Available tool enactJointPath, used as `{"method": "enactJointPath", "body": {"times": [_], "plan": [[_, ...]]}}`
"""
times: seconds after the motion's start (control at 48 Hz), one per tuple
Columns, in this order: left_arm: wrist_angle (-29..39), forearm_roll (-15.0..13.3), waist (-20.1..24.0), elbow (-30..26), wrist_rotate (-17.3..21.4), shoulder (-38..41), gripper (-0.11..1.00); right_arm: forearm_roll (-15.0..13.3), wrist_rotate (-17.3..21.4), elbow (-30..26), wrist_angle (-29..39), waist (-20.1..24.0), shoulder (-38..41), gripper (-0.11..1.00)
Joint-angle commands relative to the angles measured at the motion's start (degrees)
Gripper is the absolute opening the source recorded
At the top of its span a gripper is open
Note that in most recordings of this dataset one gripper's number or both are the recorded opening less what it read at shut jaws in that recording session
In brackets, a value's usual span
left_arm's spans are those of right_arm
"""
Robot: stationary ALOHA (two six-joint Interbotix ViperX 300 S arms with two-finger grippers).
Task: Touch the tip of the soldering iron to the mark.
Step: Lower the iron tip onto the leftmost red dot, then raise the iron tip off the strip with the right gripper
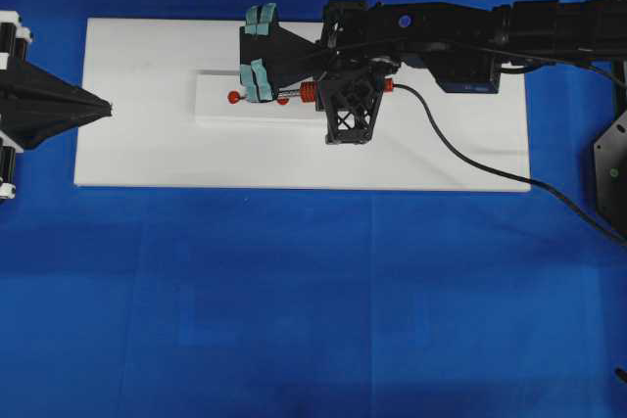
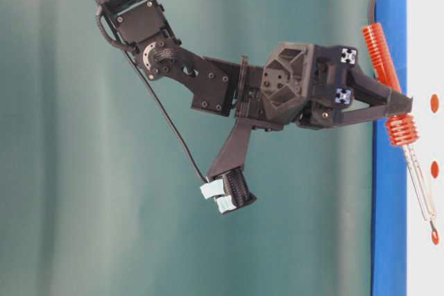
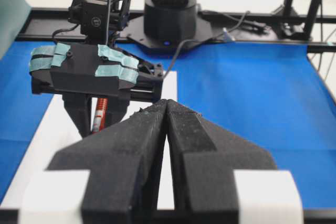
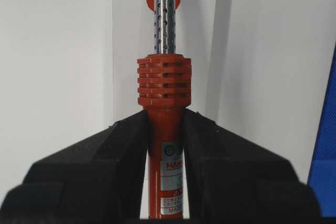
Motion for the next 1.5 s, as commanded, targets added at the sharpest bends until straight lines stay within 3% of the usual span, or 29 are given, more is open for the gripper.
{"method": "enactJointPath", "body": {"times": [0.0, 0.98, 1.481], "plan": [[-0.4, 0.1, 0.0, -0.5, -0.1, 0.4, 0.0, 0.1, 0.1, -1.4, -0.2, 0.1, -1.1, 0.06], [-0.3, 0.2, -0.1, -0.5, -0.3, 0.4, 0.0, 0.0, 0.5, -2.4, 1.1, 0.1, -3.3, 0.07], [-0.2, 0.1, -0.1, -0.5, -0.3, 0.4, 0.0, -1.6, 0.5, -8.7, 11.0, 0.2, -9.8, 0.07]]}}
